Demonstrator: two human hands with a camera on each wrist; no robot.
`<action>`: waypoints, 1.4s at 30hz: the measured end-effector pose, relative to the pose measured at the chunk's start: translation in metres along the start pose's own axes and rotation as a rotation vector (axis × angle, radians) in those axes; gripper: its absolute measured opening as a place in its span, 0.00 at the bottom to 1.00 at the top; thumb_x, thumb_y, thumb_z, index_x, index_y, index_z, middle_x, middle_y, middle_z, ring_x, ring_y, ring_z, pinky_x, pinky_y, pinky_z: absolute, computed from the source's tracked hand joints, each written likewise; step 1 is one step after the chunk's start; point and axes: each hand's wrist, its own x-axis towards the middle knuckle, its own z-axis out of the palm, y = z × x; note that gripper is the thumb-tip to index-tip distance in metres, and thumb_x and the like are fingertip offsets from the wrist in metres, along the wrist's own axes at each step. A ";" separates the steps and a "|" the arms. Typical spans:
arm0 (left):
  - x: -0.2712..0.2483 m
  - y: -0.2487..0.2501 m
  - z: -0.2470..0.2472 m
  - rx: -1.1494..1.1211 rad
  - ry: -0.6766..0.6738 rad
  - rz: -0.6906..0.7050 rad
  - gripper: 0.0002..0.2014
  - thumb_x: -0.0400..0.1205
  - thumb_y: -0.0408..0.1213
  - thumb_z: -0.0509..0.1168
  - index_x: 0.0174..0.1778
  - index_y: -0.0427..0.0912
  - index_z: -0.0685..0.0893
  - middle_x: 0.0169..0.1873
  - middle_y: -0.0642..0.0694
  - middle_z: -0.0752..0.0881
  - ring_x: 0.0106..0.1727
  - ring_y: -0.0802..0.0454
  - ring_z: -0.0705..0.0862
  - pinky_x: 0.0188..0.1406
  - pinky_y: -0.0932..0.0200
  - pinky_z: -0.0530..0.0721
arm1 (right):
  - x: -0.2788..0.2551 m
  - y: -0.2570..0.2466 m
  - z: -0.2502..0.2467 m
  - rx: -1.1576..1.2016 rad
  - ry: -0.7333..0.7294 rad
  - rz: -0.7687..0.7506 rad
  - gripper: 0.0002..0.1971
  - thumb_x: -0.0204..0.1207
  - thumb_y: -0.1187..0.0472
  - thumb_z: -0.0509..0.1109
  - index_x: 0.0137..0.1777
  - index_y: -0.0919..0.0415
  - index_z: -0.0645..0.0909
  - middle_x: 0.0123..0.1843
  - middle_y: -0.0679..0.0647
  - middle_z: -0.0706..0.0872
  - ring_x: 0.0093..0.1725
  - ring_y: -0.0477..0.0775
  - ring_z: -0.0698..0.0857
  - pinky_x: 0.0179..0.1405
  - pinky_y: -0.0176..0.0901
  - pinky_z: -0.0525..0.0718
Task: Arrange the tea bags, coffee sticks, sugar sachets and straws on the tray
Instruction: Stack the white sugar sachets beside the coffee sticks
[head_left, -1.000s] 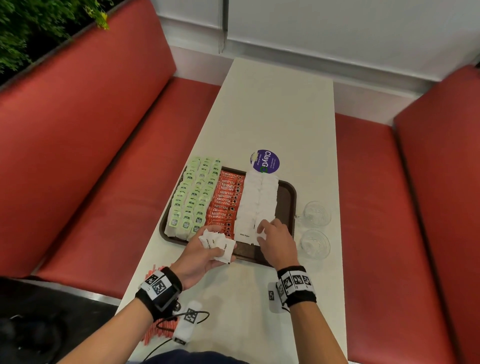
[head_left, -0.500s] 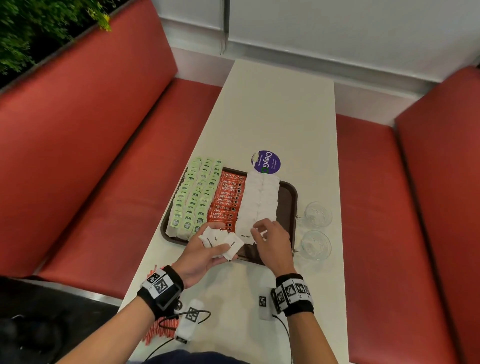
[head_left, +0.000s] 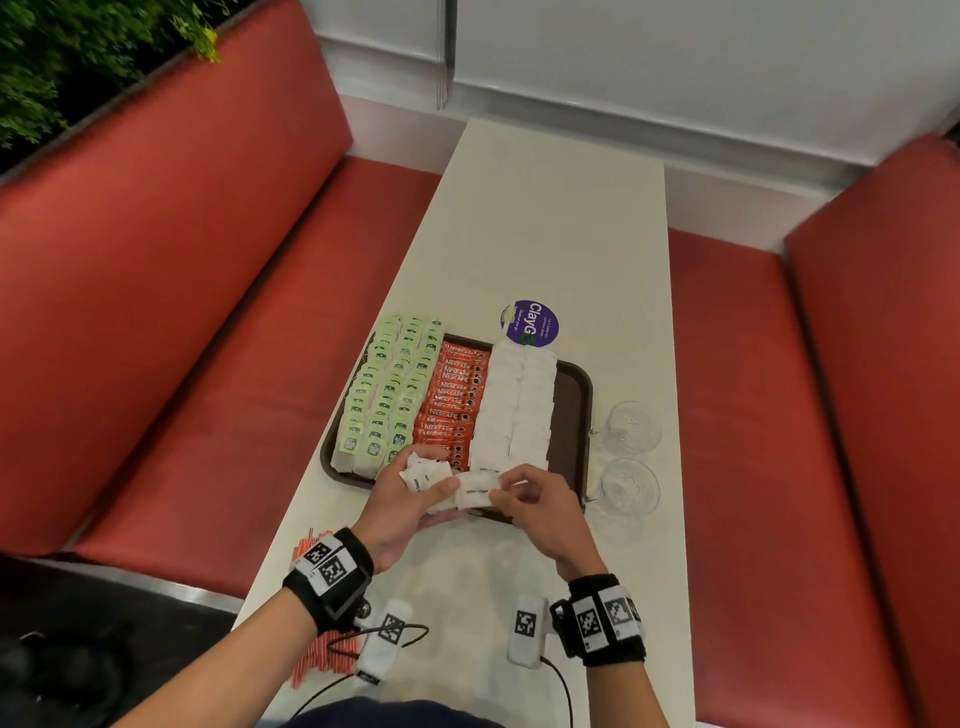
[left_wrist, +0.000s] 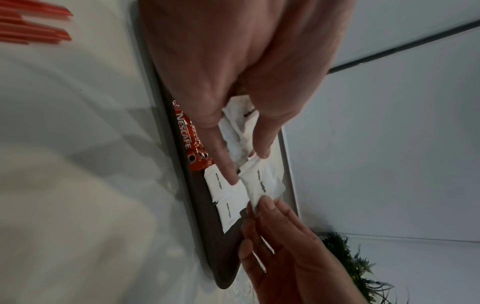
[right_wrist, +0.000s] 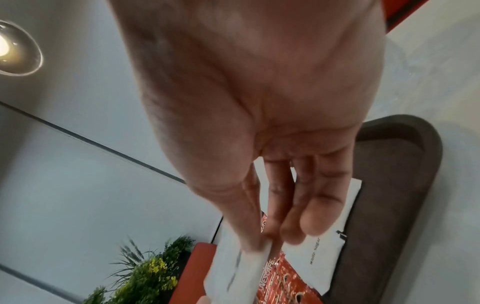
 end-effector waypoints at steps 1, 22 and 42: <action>0.000 0.000 -0.001 -0.017 0.001 -0.009 0.21 0.83 0.22 0.76 0.70 0.37 0.81 0.61 0.32 0.90 0.65 0.35 0.93 0.59 0.31 0.93 | 0.002 0.002 -0.001 0.017 0.059 0.002 0.04 0.82 0.55 0.83 0.49 0.47 0.90 0.44 0.49 0.96 0.45 0.49 0.94 0.52 0.52 0.94; 0.004 0.003 -0.011 -0.100 0.063 -0.073 0.22 0.89 0.15 0.59 0.74 0.39 0.78 0.63 0.29 0.91 0.65 0.34 0.93 0.69 0.25 0.87 | 0.024 0.035 0.049 -0.472 0.390 -0.087 0.10 0.86 0.57 0.75 0.57 0.52 0.74 0.49 0.49 0.83 0.47 0.52 0.83 0.45 0.48 0.82; -0.002 0.004 -0.004 0.032 -0.037 0.018 0.20 0.83 0.29 0.78 0.71 0.41 0.84 0.61 0.39 0.94 0.65 0.37 0.93 0.64 0.34 0.92 | 0.010 -0.009 0.038 -0.024 0.248 -0.190 0.05 0.86 0.46 0.77 0.53 0.44 0.89 0.49 0.40 0.93 0.50 0.40 0.90 0.50 0.36 0.86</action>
